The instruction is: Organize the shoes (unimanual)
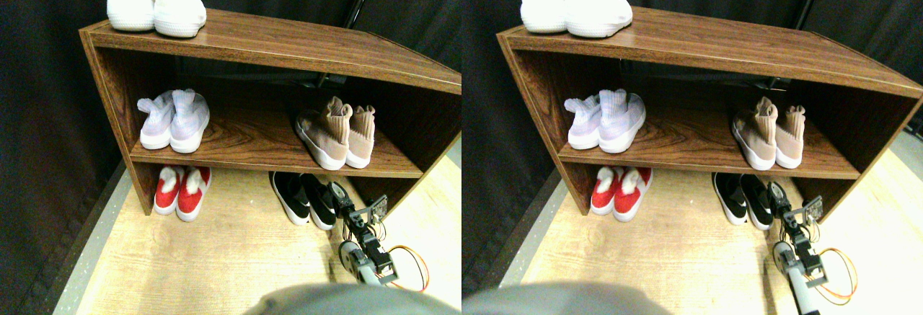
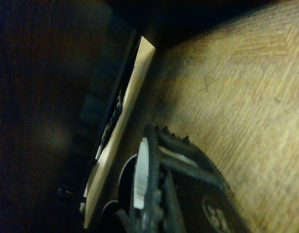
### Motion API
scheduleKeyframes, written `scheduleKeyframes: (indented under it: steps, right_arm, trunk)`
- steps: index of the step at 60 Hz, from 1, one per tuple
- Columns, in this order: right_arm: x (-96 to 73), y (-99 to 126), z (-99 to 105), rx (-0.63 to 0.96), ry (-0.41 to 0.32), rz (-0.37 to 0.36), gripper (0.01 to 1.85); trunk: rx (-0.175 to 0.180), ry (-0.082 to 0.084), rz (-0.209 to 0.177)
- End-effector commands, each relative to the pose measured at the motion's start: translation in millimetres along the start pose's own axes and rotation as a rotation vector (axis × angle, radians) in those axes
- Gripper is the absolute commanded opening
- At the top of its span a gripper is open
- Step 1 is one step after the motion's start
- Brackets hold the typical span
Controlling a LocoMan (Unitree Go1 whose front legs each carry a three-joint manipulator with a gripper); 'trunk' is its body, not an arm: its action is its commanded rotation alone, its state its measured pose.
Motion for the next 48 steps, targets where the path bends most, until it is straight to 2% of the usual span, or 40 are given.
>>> scheduleKeyframes:
  steps: [1,18,21,30,45,48]
  right_arm:
    - [-1.5,10,-1,0.016,-0.009,0.064,0.06]
    - [-16.1,22,-11,0.021,-0.011,0.081,0.06]
    - [-15.9,22,-13,0.004,0.021,0.097,0.06]
    - [-14.6,21,-15,0.005,0.033,0.1,0.06]
    - [-15.2,19,-16,0.028,-0.031,0.051,0.06]
    - [-14.4,18,-15,0.004,-0.026,0.063,0.06]
  trunk:
    - [-0.016,0.017,0.008]
    - [-0.015,0.015,0.0]
    - [-0.015,0.014,0.0]
    - [-0.021,0.014,0.003]
    - [-0.019,0.012,-0.002]
    - [-0.013,0.011,-0.003]
